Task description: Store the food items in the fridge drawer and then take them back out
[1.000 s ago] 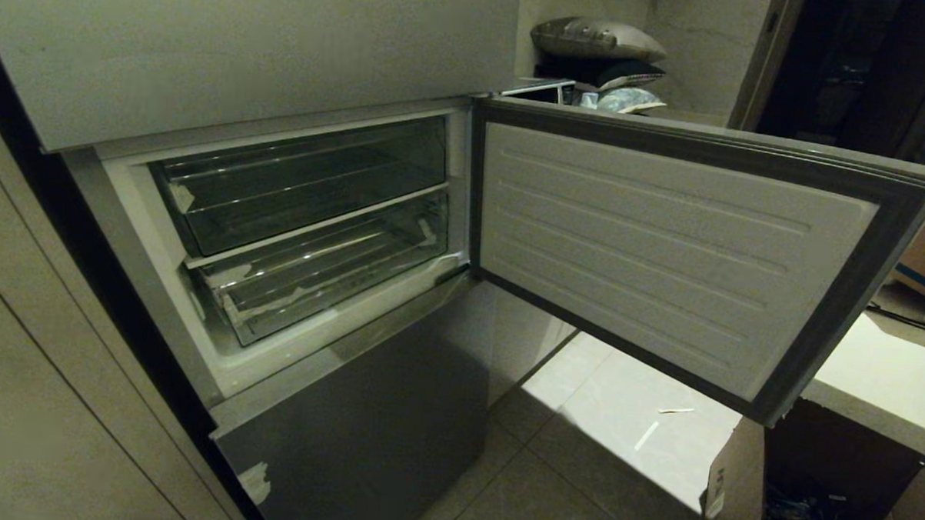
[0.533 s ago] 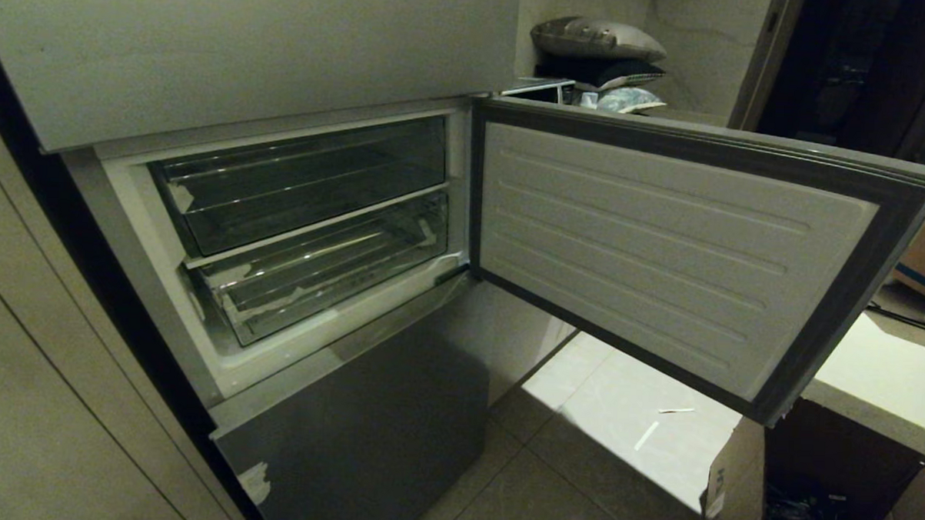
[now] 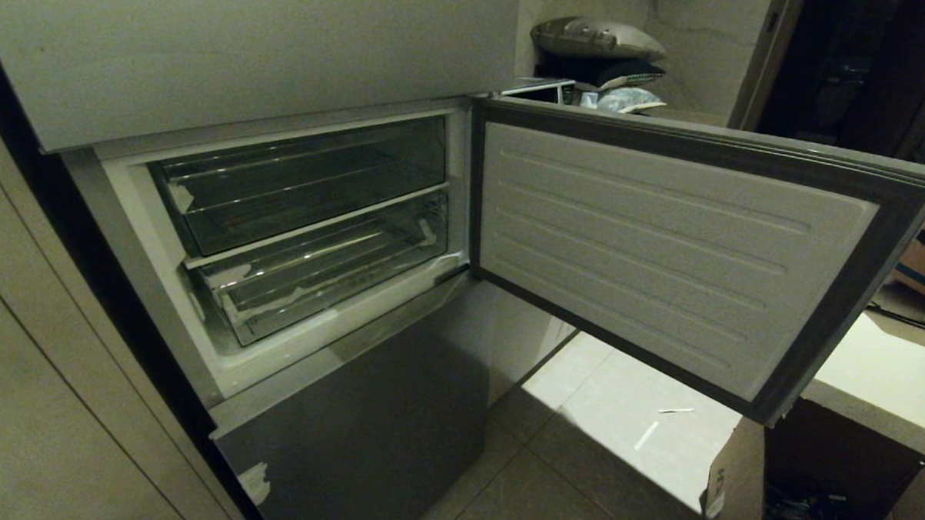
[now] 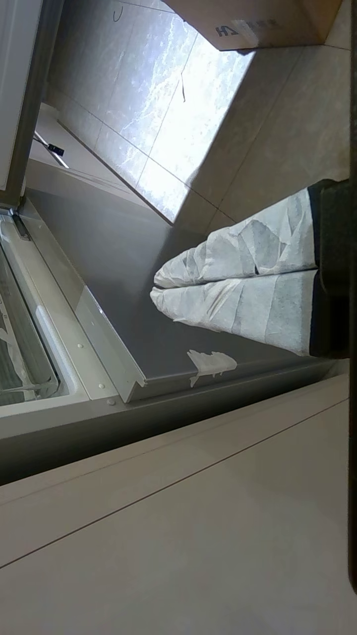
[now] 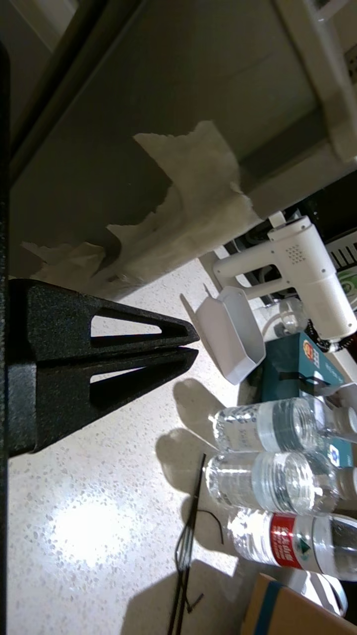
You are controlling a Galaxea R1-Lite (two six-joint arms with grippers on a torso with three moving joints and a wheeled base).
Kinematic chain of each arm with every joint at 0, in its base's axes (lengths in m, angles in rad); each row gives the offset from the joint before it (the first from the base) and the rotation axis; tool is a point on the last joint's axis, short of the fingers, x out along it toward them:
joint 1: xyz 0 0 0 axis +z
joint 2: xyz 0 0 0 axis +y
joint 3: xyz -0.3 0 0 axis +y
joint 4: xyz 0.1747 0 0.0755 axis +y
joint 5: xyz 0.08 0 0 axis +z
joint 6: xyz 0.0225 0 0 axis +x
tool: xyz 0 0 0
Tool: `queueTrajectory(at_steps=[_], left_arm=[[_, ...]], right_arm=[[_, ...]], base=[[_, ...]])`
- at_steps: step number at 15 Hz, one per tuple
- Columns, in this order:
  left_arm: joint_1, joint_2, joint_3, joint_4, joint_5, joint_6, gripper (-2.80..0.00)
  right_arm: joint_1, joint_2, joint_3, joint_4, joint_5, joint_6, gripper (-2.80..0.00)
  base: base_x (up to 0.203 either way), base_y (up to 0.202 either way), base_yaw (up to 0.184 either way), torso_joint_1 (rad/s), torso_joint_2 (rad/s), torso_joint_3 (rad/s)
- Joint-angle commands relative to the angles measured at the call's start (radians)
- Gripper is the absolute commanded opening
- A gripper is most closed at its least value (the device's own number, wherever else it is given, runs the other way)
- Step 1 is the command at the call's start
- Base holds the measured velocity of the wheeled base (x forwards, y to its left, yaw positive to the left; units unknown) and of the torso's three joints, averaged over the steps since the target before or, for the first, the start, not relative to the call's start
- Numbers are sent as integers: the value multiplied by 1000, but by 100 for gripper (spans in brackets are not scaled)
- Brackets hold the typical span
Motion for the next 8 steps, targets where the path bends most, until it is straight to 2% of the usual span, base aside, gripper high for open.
queueTrajectory(at_steps=[1, 8], left_arm=[[0, 0, 0, 0, 0, 0, -280], [0, 0, 0, 0, 0, 0, -280]], right_arm=[[2, -25, 30, -3, 11, 3, -280], [1, -134, 139, -6, 26, 2, -280]], base=[[0, 0, 0, 0, 0, 0], [0, 0, 0, 0, 0, 0]])
